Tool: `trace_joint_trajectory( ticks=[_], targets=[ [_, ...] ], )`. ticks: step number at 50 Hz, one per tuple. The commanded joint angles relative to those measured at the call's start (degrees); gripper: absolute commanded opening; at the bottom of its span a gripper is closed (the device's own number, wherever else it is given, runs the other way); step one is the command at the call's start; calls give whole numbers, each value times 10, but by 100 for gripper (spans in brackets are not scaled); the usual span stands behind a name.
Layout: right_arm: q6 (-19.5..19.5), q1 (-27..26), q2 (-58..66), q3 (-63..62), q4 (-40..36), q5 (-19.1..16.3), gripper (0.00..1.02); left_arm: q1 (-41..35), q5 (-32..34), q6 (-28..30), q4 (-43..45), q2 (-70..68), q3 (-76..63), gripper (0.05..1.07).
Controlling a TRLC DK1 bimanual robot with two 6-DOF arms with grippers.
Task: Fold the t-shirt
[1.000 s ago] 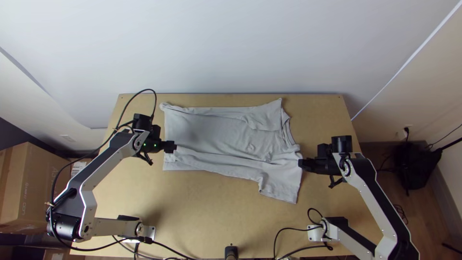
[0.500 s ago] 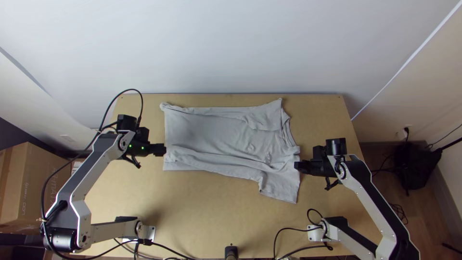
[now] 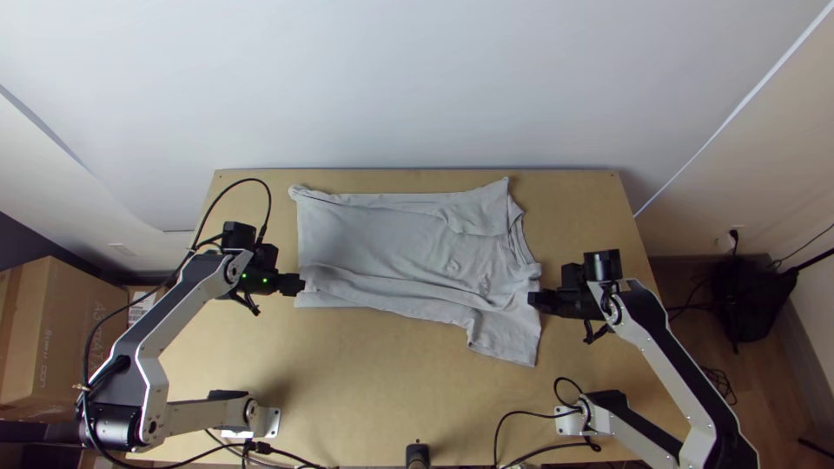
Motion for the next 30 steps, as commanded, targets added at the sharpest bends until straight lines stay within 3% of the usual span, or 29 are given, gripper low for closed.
trace_joint_trajectory(
  ticks=[1,16,18,22,23,30],
  targets=[
    [8,4,-2,-18,3,2,2,-9,1,3,11,24,-13,71],
    [7,0,-12,-22,3,2,2,-36,-9,2,33,58,-17,68],
    [7,-1,-12,-22,3,2,2,-41,-12,3,37,61,-20,53],
    [7,-2,-14,-21,3,2,2,-44,-20,5,56,64,-25,12],
    [7,-2,-15,-21,3,2,2,-45,-22,6,57,64,-26,8],
    [8,-6,-21,-19,3,2,2,-45,-28,9,61,64,-30,8]
  ],
)
